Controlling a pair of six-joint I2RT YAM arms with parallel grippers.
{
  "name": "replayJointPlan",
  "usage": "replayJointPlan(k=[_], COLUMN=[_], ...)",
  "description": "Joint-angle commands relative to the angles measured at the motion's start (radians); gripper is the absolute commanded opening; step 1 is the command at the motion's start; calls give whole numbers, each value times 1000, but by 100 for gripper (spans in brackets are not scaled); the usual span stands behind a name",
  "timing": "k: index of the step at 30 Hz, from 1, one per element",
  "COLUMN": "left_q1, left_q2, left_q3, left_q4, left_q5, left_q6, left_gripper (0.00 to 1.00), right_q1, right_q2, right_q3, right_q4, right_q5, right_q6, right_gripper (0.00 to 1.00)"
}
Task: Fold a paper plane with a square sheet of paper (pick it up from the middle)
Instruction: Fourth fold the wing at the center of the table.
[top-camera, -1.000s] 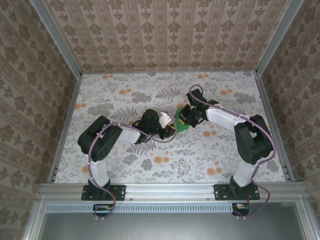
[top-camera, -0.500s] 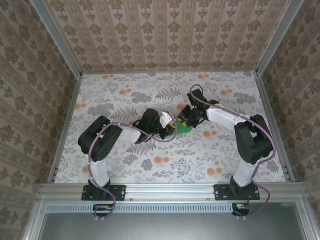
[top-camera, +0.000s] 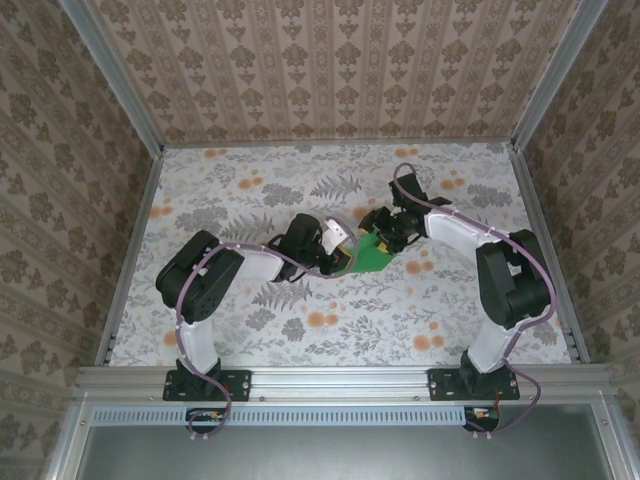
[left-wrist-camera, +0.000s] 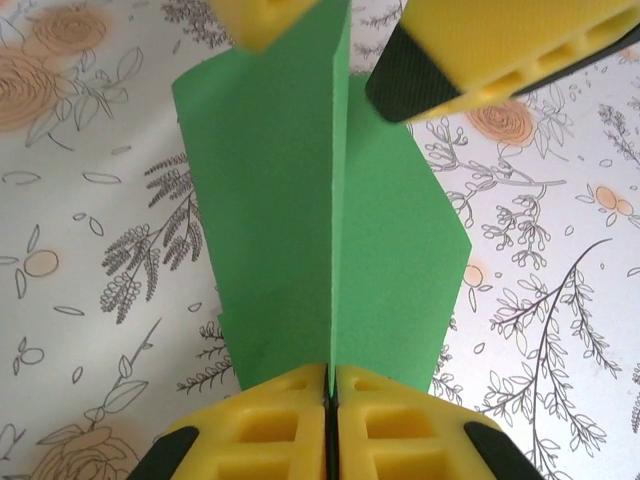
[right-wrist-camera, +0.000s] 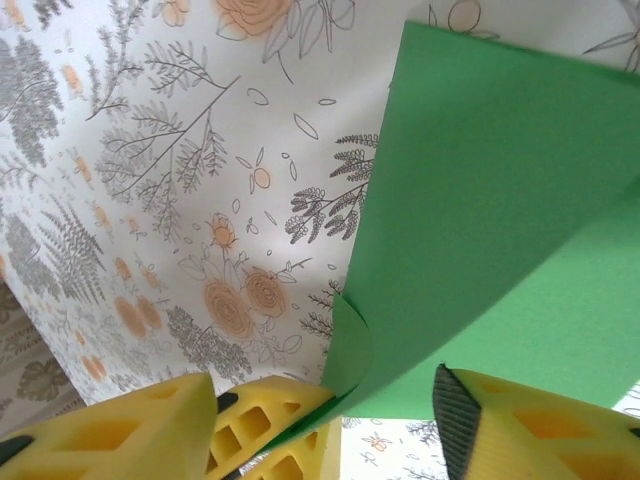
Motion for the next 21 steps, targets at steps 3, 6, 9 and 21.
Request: replayJointPlan(k=[3, 6, 9, 21], left_q1=[-28, -32, -32, -31], left_q2=[25, 36, 40, 89], left_q3=[75, 119, 154, 260], left_q4=[-165, -244, -299, -404], left_q5=[17, 16, 15, 82], left_q6=[-50, -113, -188, -397], left_gripper=[8, 6, 5, 5], right_q1=[-44, -55, -59, -68], right_q2=[-131, -167, -183, -149], right_q3=[-117, -176, -231, -339], right_q4=[78, 111, 166, 309], right_q5=[-17, -19, -41, -114], right_q6=[-87, -119, -140, -171], right_gripper=[68, 68, 68, 61])
